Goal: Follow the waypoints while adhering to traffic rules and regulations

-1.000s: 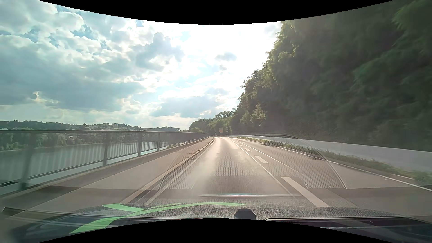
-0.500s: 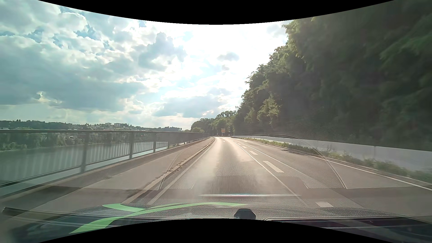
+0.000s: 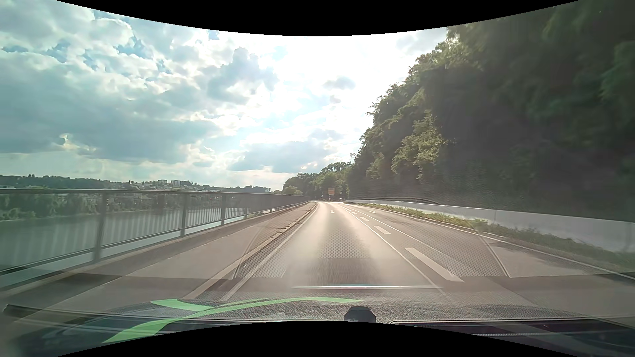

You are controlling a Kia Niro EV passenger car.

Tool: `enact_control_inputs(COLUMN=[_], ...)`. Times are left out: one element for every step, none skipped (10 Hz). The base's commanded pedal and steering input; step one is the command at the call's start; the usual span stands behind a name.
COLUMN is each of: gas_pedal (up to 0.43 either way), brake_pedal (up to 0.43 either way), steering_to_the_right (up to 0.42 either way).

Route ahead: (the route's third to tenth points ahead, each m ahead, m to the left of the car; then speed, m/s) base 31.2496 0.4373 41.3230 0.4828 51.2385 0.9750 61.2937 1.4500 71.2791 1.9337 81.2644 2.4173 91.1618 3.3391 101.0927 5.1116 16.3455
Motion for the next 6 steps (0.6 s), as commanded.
enact_control_inputs(gas_pedal=[0.177,0.177,0.177,0.169,0.169,0.169], brake_pedal=[0.000,0.000,0.000,0.000,0.000,0.000], steering_to_the_right=[-0.007,-0.006,-0.004,-0.003,-0.003,-0.002])
